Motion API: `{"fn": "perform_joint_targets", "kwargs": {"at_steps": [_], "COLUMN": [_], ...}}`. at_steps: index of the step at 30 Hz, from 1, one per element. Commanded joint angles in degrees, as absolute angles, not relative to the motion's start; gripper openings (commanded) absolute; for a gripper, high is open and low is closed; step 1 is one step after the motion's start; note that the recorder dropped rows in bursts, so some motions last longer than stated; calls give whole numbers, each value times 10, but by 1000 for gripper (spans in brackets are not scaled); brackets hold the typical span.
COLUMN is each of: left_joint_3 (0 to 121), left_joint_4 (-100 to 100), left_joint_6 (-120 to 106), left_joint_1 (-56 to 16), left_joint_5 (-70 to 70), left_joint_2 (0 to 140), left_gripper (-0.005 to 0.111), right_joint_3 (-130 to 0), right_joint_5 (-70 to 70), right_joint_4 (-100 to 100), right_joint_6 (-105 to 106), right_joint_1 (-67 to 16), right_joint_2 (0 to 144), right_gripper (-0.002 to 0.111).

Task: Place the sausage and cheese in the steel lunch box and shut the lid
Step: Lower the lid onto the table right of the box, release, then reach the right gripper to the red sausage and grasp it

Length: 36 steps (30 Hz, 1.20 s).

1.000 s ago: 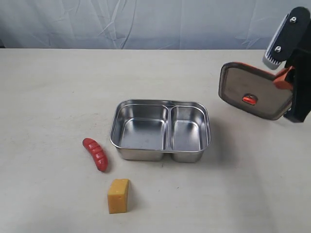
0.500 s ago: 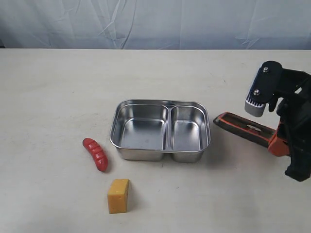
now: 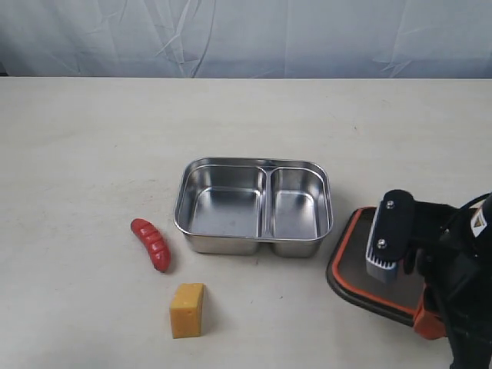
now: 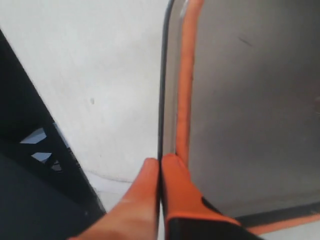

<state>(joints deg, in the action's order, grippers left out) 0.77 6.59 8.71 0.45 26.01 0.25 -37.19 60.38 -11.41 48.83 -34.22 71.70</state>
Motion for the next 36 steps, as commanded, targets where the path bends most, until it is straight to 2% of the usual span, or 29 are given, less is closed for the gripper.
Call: {"fn": "perform_joint_targets", "kwargs": {"at_steps": [1,11,13,17,18,19,22,26,28,31,36], "left_joint_3": [6,6,6,6,6,6,6,6,5,2,2], "left_joint_4": [64,64,64,64,64,64,64,62,54,37,37], "left_joint_6": [86,86,86,86,86,86,86,86,86,86,86], "left_joint_1": [5,5,5,5,5,5,5,5,5,5,5], "left_joint_5": [253,253,253,253,253,253,253,253,248,233,232], "left_joint_2": [0,0,0,0,0,0,0,0,0,0,0], "left_gripper": [0,0,0,0,0,0,0,0,0,0,0], "right_joint_3": [-357,-357,-357,-357,-358,-360,-388,-459,-515,-606,-712], "right_joint_5": [559,521,521,522,525,529,545,527,500,460,390], "right_joint_4": [-123,-151,-153,-173,-174,-176,-178,-236,-272,-265,-245], "right_joint_6": [488,448,447,447,444,436,381,334,362,375,375], "right_joint_1": [-388,-408,-408,-408,-408,-408,-408,-408,-422,-477,-560], "right_joint_2": [718,776,783,786,786,784,775,769,782,846,997], "right_gripper": [-1,1,12,51,58,60,51,34,36,53,53]}}
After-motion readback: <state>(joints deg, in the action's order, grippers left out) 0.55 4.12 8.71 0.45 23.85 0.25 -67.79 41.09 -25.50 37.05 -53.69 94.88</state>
